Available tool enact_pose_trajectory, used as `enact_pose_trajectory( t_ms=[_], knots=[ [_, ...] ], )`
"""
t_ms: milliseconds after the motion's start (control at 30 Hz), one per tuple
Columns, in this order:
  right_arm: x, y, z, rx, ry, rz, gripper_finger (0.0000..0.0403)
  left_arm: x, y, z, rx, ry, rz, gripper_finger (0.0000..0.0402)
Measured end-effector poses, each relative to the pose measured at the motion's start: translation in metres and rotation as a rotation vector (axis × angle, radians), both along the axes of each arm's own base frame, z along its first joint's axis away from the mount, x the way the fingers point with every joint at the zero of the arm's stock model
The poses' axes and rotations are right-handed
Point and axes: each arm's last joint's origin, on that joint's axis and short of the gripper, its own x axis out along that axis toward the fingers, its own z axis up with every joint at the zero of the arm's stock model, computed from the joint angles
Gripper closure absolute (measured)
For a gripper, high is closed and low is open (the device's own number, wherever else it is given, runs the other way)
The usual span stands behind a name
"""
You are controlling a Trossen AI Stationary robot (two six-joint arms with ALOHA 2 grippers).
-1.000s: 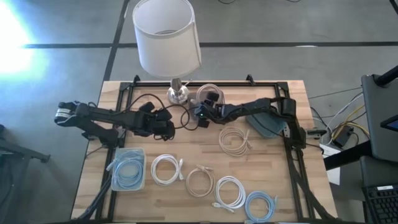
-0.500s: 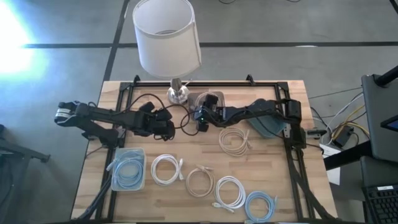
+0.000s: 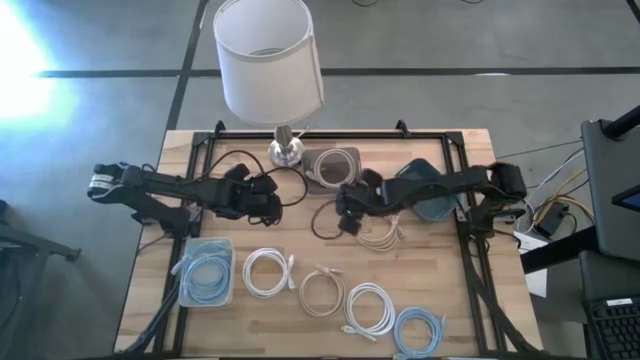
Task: Sort HDMI cables
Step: Put the top light brown HDMI cable into the black bin
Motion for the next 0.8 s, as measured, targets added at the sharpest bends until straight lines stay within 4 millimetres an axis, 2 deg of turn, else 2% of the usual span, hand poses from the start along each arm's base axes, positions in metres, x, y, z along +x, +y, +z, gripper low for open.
enact_pose_trajectory(
  t_ms=[200, 433, 600, 800],
  knots=[
    [-0.023, 0.024, -0.030, 0.226, 0.038, -0.054, 0.0264, 0.000, 0.000, 0.000, 0.000, -0.003, 0.000, 0.0275],
    [-0.040, 0.035, -0.061, 0.376, 0.074, -0.124, 0.0262, 0.001, 0.000, 0.000, -0.001, -0.008, 0.000, 0.0277],
    [-0.043, 0.035, -0.068, 0.420, 0.065, -0.158, 0.0263, 0.001, 0.000, 0.001, 0.000, -0.011, -0.007, 0.0277],
    [-0.040, 0.036, -0.064, 0.427, 0.053, -0.152, 0.0264, 0.002, 0.000, 0.001, 0.003, -0.010, -0.018, 0.0277]
  ],
)
